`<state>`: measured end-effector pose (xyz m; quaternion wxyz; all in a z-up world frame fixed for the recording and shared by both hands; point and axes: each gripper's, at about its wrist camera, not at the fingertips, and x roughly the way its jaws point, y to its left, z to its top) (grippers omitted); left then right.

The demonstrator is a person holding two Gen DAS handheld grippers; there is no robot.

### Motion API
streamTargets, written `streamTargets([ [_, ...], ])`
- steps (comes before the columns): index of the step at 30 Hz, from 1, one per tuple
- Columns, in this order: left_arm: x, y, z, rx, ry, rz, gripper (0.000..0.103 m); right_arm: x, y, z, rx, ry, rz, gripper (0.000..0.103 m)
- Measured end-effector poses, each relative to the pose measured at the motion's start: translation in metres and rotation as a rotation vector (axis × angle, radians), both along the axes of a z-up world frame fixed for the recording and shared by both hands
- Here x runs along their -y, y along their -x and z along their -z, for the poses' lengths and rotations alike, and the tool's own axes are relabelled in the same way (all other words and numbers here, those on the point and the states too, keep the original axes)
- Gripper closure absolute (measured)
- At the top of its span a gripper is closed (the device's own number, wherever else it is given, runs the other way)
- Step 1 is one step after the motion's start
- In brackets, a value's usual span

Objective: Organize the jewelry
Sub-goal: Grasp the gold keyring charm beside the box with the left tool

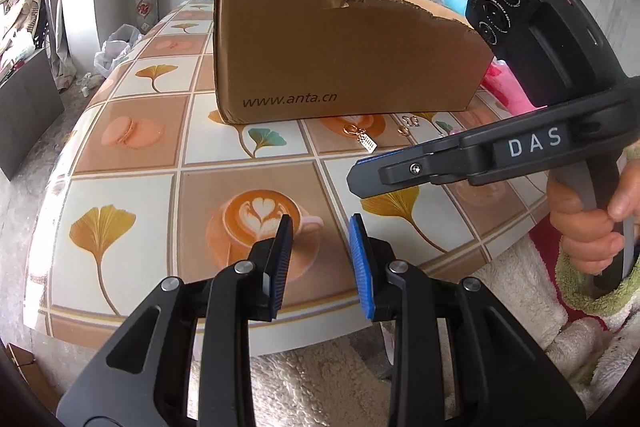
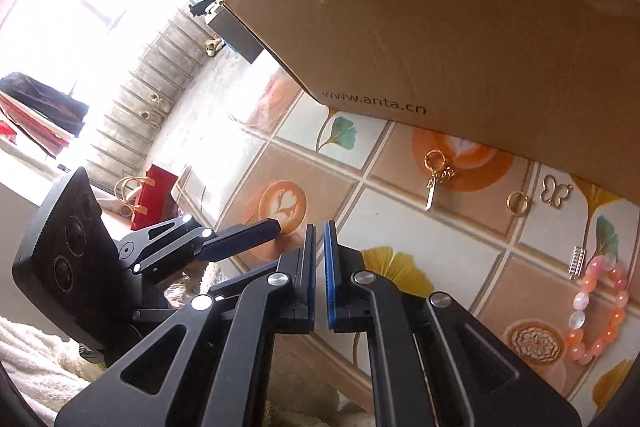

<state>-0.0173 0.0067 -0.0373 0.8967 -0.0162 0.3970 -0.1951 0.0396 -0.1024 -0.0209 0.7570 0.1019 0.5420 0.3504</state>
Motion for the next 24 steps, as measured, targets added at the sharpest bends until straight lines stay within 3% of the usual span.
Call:
streamTargets([
  [2, 0.004, 0.000, -0.002, 0.000, 0.018, 0.007, 0.075, 0.008, 0.001, -0.003, 0.017, 0.002, 0.041, 0.096],
  [6, 0.018, -0.011, -0.009, 0.014, 0.081, 0.030, 0.075, 0.036, 0.005, -0.015, 0.070, 0.000, 0.161, 0.078],
  [10, 0.042, -0.028, -0.009, 0.024, 0.096, 0.048, 0.075, 0.059, 0.010, -0.025, 0.116, 0.024, 0.251, 0.078],
  [17, 0.079, -0.053, 0.003, 0.027, -0.061, 0.033, 0.077, 0.085, 0.020, -0.031, 0.151, 0.037, 0.313, 0.077],
  [24, 0.089, -0.067, 0.003, 0.062, -0.192, -0.008, 0.100, 0.097, 0.016, -0.024, 0.153, 0.013, 0.333, 0.077],
])
